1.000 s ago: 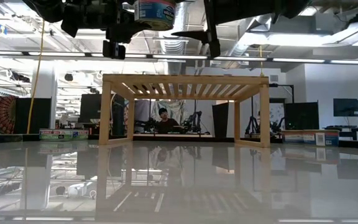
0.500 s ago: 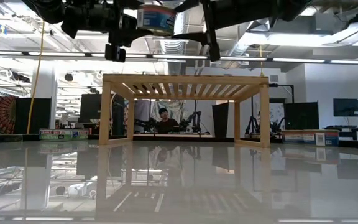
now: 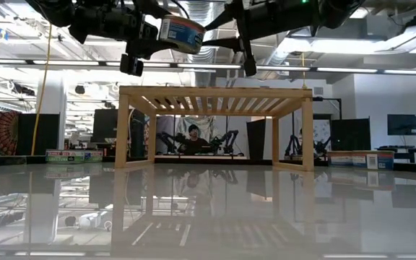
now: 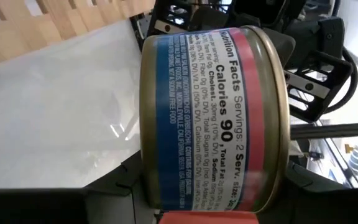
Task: Stack canned seafood by type on shelf
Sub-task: Put the blue and pink tuna can on the shelf
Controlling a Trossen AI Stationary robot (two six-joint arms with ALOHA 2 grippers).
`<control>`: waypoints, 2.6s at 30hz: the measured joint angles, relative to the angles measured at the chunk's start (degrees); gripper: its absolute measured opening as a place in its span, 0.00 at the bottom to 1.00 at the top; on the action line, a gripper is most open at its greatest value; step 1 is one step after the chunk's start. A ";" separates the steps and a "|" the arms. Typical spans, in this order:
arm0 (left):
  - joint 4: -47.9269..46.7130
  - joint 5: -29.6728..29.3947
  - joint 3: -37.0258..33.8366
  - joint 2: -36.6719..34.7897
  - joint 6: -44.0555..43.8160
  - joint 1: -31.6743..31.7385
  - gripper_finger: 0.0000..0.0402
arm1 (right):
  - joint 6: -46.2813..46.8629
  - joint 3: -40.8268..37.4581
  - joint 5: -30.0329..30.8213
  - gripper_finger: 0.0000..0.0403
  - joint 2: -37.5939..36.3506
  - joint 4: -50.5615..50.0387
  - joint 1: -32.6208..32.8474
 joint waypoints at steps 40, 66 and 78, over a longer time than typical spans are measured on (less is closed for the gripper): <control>-0.02 -10.76 -0.09 0.17 -3.37 1.86 0.48 | -1.17 0.22 -6.54 0.33 -2.39 0.09 -4.70; 17.99 -25.13 -0.07 6.25 -15.37 4.69 0.48 | -3.73 0.11 -37.34 0.66 -11.16 -24.35 -24.75; 30.42 -26.80 6.86 18.23 -16.29 3.57 0.48 | 3.69 0.11 -43.41 0.66 -5.88 -3.84 -25.39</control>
